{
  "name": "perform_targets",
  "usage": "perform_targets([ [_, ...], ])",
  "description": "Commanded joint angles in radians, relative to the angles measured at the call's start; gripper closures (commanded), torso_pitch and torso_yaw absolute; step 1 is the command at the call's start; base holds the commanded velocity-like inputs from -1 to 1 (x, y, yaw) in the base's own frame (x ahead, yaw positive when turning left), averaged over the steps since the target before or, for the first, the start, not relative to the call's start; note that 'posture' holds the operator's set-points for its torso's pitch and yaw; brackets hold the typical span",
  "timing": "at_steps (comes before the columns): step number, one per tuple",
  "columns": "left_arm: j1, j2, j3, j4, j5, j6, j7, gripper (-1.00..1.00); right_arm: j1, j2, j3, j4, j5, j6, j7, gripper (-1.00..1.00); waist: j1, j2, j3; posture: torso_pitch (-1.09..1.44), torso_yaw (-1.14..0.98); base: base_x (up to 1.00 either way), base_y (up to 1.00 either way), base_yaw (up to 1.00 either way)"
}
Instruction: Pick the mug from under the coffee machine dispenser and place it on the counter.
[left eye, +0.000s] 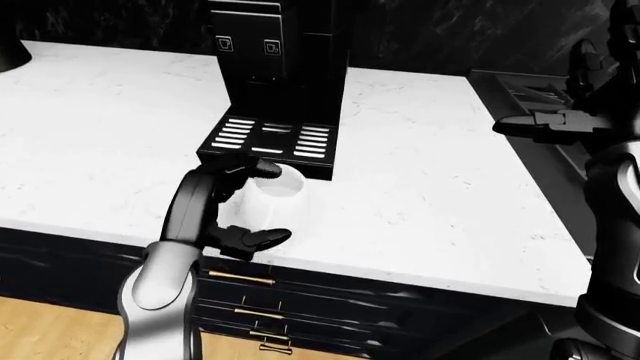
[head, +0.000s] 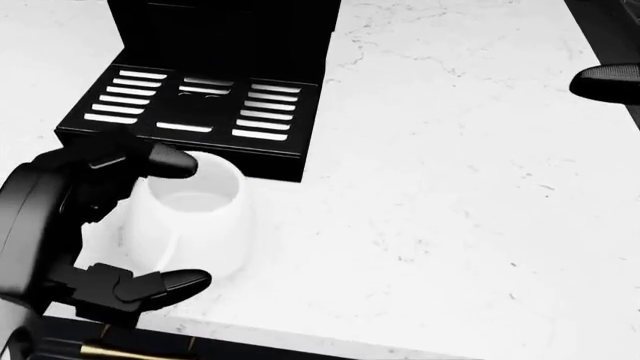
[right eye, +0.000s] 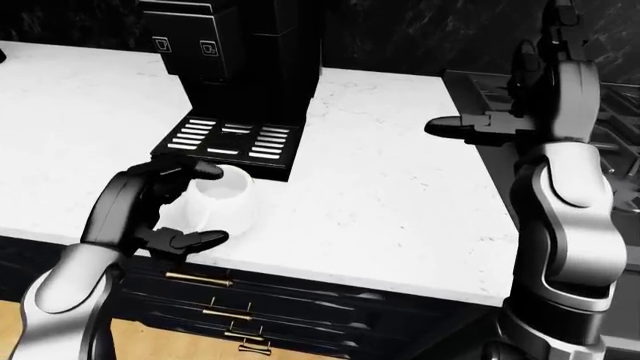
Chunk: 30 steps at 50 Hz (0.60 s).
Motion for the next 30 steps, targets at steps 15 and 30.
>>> perform_targets([
  [15,-0.019,0.0,0.008,-0.033,0.013,-0.042,-0.006,-0.01,-0.032,-0.021,-0.013,-0.025,0.0,-0.028,-0.001,-1.0,0.001,-0.004,-0.023,0.0,0.0,0.0,0.0,0.0],
  [30,-0.015,0.0,0.006,-0.037,0.022,-0.043,-0.011,-1.0,-0.028,-0.022,-0.015,-0.036,0.004,-0.021,0.0,-1.0,0.001,-0.004,-0.022,0.0,0.0,0.0,0.0,0.0],
])
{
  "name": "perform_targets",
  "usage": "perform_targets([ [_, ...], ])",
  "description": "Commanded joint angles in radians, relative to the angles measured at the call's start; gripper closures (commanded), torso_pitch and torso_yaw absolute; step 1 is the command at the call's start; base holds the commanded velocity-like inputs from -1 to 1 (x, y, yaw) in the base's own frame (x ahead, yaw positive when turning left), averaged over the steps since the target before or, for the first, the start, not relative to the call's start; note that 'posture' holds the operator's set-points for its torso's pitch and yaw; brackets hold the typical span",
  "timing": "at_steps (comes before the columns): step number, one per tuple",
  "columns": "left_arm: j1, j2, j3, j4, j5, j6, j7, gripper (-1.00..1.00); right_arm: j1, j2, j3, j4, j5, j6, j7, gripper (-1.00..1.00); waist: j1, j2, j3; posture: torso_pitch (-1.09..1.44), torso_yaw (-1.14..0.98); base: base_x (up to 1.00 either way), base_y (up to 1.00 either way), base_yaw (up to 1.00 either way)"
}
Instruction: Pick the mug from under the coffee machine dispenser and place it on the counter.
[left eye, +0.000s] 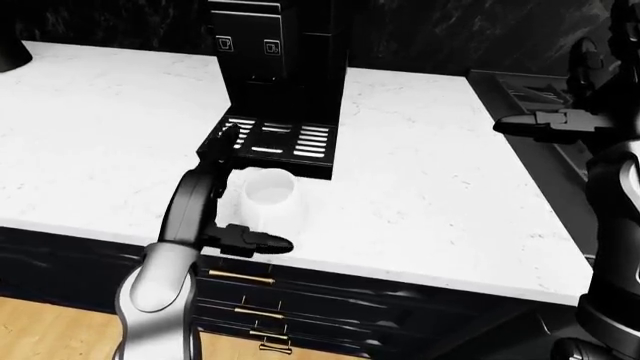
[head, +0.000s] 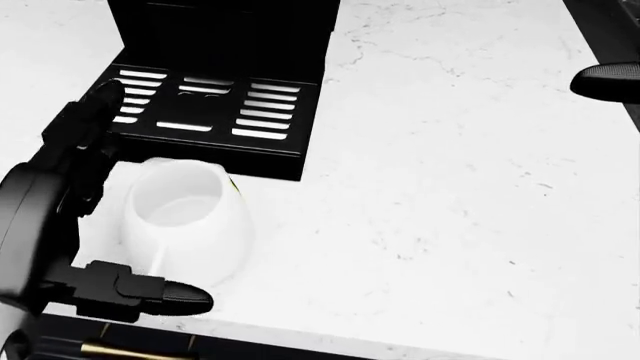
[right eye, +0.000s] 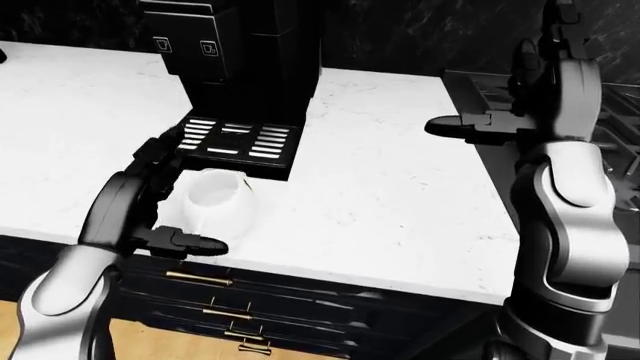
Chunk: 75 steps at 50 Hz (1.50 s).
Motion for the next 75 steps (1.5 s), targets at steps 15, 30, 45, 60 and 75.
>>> perform_targets([
  [15,-0.07,0.011,0.013,-0.06,-0.002,0.024,-0.021,-1.0,-0.032,-0.021,-0.014,-0.027,0.002,-0.025,-0.002,-1.0,0.0,-0.003,-0.021,0.0,0.0,0.0,0.0,0.0],
  [30,-0.174,0.083,-0.002,-0.237,0.011,0.271,-0.15,-1.0,-0.034,-0.024,-0.014,-0.025,0.0,-0.025,-0.001,-1.0,-0.001,0.001,-0.017,0.0,0.0,0.0,0.0,0.0],
  [45,-0.382,0.247,0.135,-0.233,0.125,0.39,-0.35,-1.0,-0.032,-0.027,-0.017,-0.029,0.001,-0.024,0.0,-1.0,-0.002,0.0,-0.008,0.0,0.0,0.0,0.0,0.0],
  [60,-0.52,0.456,0.455,-0.102,-0.341,0.281,-0.217,-1.0,-0.042,-0.037,-0.02,-0.022,0.009,-0.02,-0.003,-1.0,-0.008,0.014,0.0,0.0,0.0,0.0,0.0,0.0],
  [75,-0.522,0.808,0.616,0.093,-0.891,0.098,0.112,-1.0,-0.045,-0.044,-0.021,-0.017,0.012,-0.023,-0.003,-1.0,-0.018,0.036,0.007,0.0,0.0,0.0,0.0,0.0],
])
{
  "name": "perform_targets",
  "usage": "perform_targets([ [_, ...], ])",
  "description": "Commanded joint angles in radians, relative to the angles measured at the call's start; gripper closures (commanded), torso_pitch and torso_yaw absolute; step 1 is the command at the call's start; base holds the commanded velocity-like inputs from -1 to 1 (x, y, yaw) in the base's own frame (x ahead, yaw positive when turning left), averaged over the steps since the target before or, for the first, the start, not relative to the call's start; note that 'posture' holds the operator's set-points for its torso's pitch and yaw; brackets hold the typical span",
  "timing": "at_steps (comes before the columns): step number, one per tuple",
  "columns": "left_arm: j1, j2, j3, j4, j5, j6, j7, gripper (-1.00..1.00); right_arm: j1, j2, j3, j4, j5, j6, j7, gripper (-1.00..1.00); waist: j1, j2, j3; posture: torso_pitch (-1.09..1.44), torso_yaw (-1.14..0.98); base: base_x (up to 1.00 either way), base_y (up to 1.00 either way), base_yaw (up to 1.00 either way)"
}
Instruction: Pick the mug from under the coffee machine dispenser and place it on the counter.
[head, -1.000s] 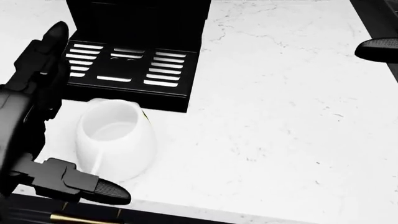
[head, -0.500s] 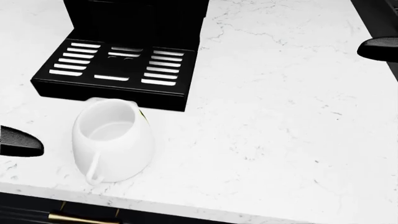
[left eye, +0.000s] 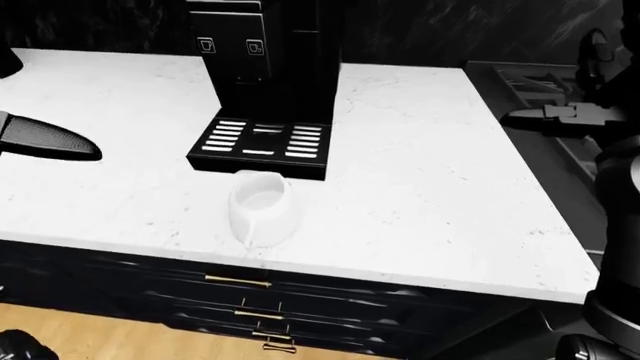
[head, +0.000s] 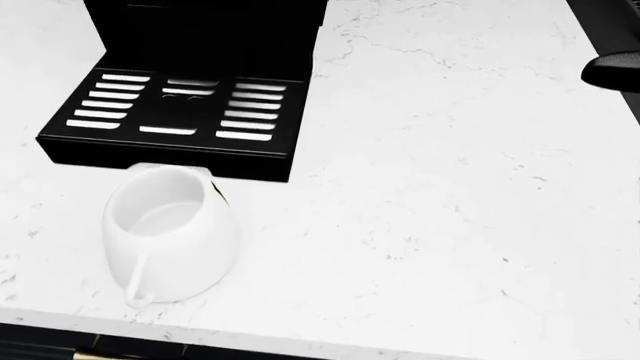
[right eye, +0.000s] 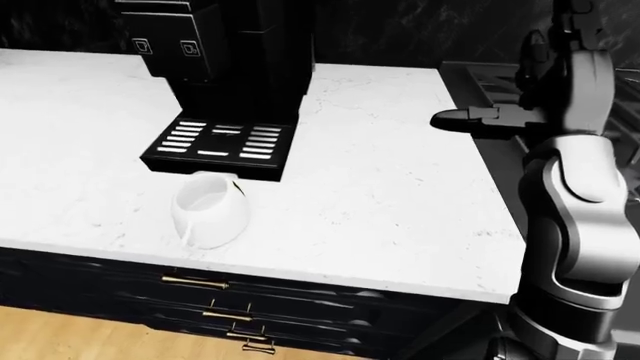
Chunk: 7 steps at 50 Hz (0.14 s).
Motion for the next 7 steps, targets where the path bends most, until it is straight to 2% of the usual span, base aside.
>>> perform_targets([
  [1,-0.007,0.061,0.027,0.026,-0.103,-0.081,0.084,-1.0,-0.026,-0.018,-0.015,-0.026,-0.002,-0.03,-0.002,-1.0,0.0,0.002,-0.021,0.0,0.0,0.0,0.0,0.0],
  [7,0.096,0.204,0.067,0.095,-0.311,-0.238,0.232,-1.0,-0.025,-0.019,-0.016,-0.027,-0.003,-0.031,-0.001,-1.0,-0.004,0.015,-0.017,0.0,0.0,0.0,0.0,0.0],
])
